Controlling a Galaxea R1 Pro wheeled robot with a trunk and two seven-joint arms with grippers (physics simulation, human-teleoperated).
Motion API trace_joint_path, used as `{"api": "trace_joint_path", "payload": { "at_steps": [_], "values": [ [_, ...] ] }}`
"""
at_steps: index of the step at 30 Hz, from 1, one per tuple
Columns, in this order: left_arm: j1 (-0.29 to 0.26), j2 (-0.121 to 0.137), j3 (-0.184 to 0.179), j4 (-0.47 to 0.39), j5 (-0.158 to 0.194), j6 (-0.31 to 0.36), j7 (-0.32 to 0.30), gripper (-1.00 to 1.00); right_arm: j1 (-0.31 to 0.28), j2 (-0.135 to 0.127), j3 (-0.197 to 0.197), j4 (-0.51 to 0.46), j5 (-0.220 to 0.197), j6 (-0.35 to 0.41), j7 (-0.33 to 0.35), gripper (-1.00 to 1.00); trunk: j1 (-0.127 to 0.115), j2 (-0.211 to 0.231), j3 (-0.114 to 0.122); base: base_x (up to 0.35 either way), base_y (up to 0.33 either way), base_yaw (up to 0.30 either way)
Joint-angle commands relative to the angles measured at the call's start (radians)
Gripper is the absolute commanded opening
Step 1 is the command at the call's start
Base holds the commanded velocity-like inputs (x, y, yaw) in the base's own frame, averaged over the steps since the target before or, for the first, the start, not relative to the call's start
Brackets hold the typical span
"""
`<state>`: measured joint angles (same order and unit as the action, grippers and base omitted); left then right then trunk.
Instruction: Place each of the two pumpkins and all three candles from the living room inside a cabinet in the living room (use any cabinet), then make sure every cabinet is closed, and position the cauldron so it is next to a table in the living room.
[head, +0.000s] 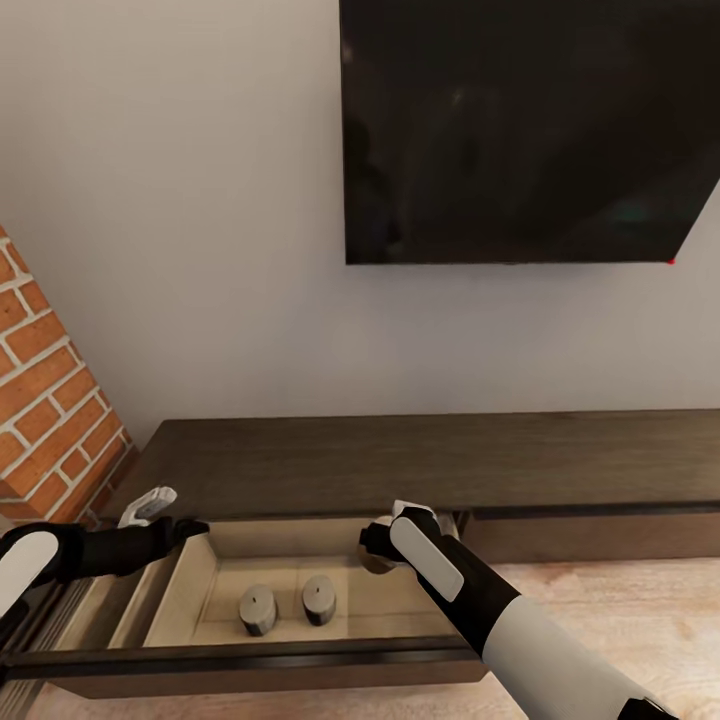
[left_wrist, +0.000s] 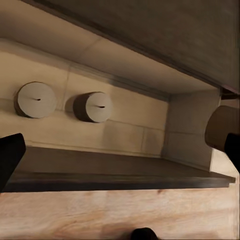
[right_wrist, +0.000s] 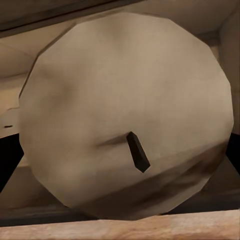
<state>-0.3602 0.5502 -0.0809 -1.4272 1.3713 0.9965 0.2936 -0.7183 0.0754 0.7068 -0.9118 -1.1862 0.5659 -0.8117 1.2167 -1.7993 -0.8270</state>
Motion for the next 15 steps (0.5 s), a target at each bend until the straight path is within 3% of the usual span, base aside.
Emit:
{"api": "trace_joint_path", "payload": {
  "at_steps": [1,5,9,15],
  "values": [
    [0.002,0.003,-0.002,-0.001,0.019,0.001,0.010,1.00,-0.001,0.000,0.002,-0.001,-0.006,0.000,-0.007,-1.00,0.004,-0.008,-0.004,0.000,0.000,0.000],
    [0.015,0.006,0.000,-0.003,0.047,0.001,0.008,1.00,-0.001,0.000,0.002,-0.001,-0.006,-0.006,-0.007,-1.00,0.019,-0.036,-0.017,0.000,0.000,0.000],
    [0.018,0.008,0.000,-0.004,0.129,0.001,0.008,1.00,-0.001,0.000,0.002,-0.001,-0.006,-0.009,-0.008,-1.00,0.035,-0.064,-0.029,0.000,0.000,0.000],
    [0.040,0.010,0.001,-0.004,0.195,0.003,0.007,1.00,-0.001,0.000,0.002,-0.001,-0.006,-0.014,-0.018,-1.00,0.058,-0.106,-0.048,0.000,0.000,0.000]
  ]
}}
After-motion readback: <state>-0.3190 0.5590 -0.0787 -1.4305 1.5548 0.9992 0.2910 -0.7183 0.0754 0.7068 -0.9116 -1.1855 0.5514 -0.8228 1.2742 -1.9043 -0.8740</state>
